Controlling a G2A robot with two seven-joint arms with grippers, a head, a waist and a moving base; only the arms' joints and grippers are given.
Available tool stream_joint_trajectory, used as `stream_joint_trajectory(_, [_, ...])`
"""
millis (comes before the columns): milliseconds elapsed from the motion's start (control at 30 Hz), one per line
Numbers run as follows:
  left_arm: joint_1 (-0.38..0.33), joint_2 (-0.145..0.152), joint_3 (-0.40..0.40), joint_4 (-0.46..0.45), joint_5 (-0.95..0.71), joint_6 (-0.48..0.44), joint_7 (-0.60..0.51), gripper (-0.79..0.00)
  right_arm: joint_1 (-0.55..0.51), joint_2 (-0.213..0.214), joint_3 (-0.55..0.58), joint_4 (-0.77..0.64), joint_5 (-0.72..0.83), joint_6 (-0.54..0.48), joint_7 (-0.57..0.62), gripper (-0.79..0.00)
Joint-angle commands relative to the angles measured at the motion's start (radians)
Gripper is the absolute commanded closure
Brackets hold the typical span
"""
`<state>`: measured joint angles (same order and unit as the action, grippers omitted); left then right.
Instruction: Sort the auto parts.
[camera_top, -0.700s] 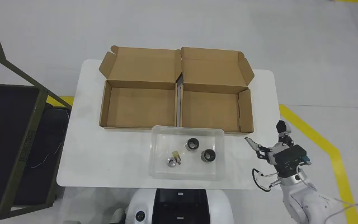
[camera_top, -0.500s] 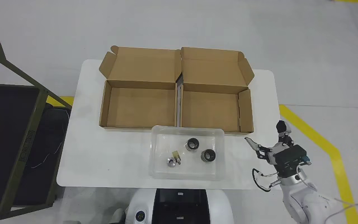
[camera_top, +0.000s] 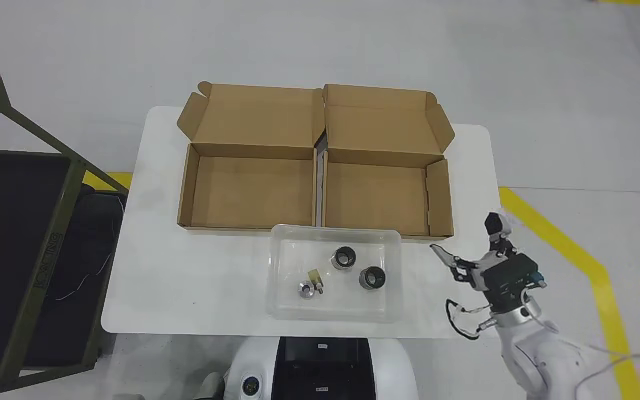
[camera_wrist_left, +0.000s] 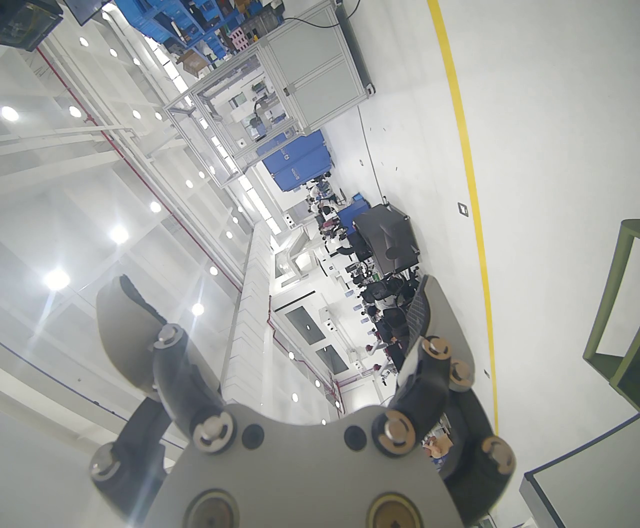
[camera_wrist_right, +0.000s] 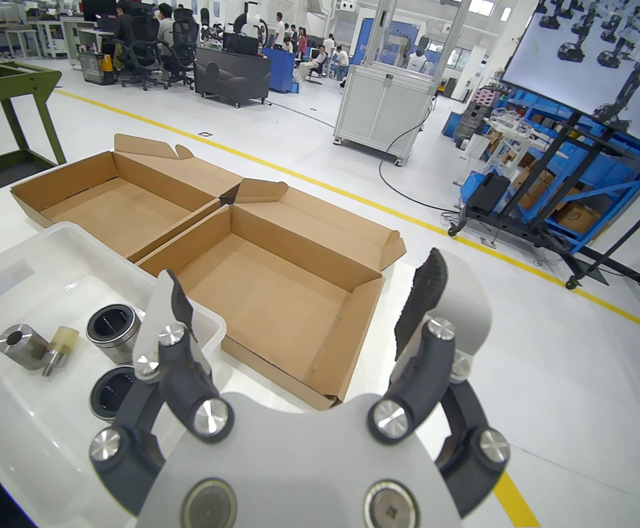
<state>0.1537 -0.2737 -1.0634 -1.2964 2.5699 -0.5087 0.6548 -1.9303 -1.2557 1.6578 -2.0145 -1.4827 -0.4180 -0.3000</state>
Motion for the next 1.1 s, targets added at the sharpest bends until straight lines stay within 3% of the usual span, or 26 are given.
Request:
stream_joint_trajectory(0, [0.000, 0.000, 0.000, 0.000, 0.000, 0.000, 0.000, -0.785, 0.023, 0.001, -0.023, 0.015, -0.004, -0.021, 0.015, -0.785])
stream_joint_trajectory(533, [0.000, 0.000, 0.000, 0.000, 0.000, 0.000, 0.000, -0.785, 0.160, 0.014, -0.187, 0.099, 0.057, -0.285, 0.180, -0.785])
stream_joint_trajectory(933, [0.000, 0.000, 0.000, 0.000, 0.000, 0.000, 0.000, -0.785, 0.287, 0.039, -0.269, 0.118, 0.045, -0.585, 0.331, -0.785])
stream_joint_trajectory(1067, [0.000, 0.000, 0.000, 0.000, 0.000, 0.000, 0.000, -0.785, 0.330, 0.055, -0.309, 0.120, 0.050, -0.594, 0.412, -0.785])
